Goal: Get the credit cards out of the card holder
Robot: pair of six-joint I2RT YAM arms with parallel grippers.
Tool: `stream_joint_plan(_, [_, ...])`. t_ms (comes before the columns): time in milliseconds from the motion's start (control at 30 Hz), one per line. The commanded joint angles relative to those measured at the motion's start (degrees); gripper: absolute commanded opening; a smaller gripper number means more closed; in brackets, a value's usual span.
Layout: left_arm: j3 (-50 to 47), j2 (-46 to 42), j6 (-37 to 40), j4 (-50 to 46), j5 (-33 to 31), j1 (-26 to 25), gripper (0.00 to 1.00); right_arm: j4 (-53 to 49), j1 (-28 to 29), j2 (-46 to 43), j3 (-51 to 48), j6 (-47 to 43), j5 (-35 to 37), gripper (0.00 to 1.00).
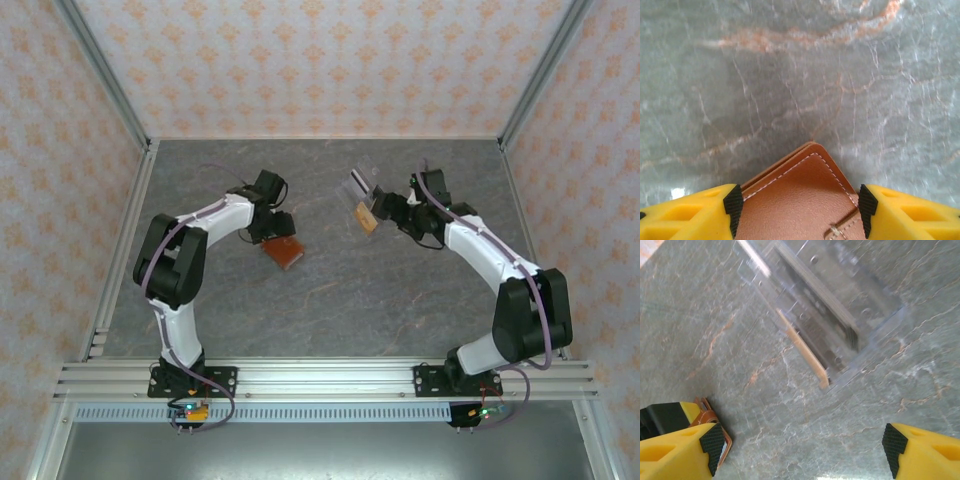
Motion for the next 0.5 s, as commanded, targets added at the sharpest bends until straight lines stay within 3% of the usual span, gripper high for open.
stream_joint_plan(0, [-1.12,-5.71,-2.58,0.00,0.88,0.83,0.69,-1.73,3.90,2.11,2.43,-0.52,3.20,0.85])
stream_joint_plan(267, [-14.48,-19.94,-7.49,4.56,1.12,7.84,0.70,-1.49,16.96,14.20,10.02,-0.83,3.03,0.80])
stream_joint_plan(467, [-25.13,-24.09,-12.53,11.99,9.02,9.74,0.68,-4.74,22.78,27.53,21.96,-3.25,-0.55,0.66])
